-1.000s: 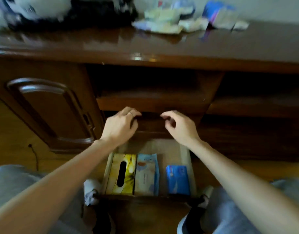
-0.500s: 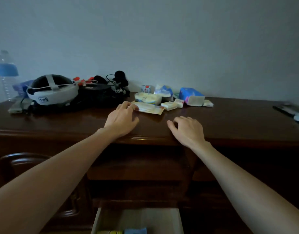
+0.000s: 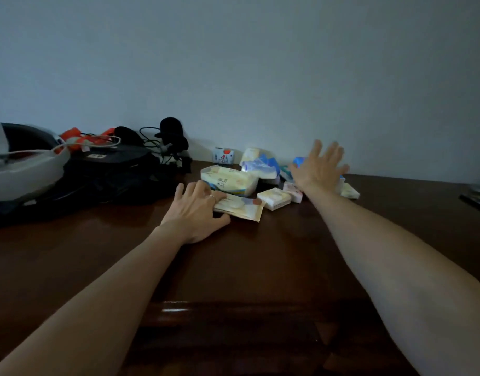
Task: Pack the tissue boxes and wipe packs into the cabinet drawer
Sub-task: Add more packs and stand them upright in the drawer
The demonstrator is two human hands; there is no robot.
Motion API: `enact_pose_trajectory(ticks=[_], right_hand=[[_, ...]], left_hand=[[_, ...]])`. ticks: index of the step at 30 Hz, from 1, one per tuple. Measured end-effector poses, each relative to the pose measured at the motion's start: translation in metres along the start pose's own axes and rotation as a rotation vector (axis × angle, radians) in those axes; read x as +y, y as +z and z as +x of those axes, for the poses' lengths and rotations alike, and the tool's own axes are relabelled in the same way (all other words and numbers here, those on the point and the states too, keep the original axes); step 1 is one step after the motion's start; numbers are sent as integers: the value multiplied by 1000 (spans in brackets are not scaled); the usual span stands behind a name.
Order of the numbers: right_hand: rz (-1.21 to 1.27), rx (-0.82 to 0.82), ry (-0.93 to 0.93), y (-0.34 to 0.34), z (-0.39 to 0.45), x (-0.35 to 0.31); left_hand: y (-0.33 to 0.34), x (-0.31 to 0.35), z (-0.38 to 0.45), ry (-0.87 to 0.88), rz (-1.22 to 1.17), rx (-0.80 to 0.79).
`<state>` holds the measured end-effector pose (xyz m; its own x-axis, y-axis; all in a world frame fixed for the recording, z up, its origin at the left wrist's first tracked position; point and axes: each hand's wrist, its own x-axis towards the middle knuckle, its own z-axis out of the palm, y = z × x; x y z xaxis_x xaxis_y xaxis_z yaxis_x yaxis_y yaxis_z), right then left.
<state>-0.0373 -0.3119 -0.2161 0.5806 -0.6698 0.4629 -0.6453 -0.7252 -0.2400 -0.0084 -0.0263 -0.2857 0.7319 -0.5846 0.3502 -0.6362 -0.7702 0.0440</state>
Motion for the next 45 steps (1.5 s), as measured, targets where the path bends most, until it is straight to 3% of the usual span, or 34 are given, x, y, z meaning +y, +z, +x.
enact_pose_trajectory(ticks=[3,7,12,16,22,26,29,32,35,40,42,45], right_hand=[[68,-199,285,29,11,31],[-24,-112,250,46,7,27],[306,-26,240,25,-19,35],[676,40,387,-13,-68,44],[1119,239,144,-82,-187,48],[1277,292,-25,-95,-307,66],[1291,270,-112,-73,-402,97],[1159,171,-130,-34,-484,139],[961,-93,-73,13,-538,182],[400,-524,-9,89,-571,228],[282,-567,28,107,-576,233],[280,-527,41,126,-579,230]], left_hand=[[-1,3,6,-9,-61,-73],[-4,4,8,-31,-48,-65],[-9,11,-2,-70,4,-73],[-27,23,-33,-95,34,-21],[-64,56,-130,-34,-232,377],[-69,85,-216,98,-316,517],[-30,101,-295,235,-378,568],[31,106,-375,200,-395,455],[86,107,-434,56,-314,256],[147,99,-472,-139,-136,-116],[164,96,-477,-195,-146,-243],[184,93,-477,-256,-156,-283]])
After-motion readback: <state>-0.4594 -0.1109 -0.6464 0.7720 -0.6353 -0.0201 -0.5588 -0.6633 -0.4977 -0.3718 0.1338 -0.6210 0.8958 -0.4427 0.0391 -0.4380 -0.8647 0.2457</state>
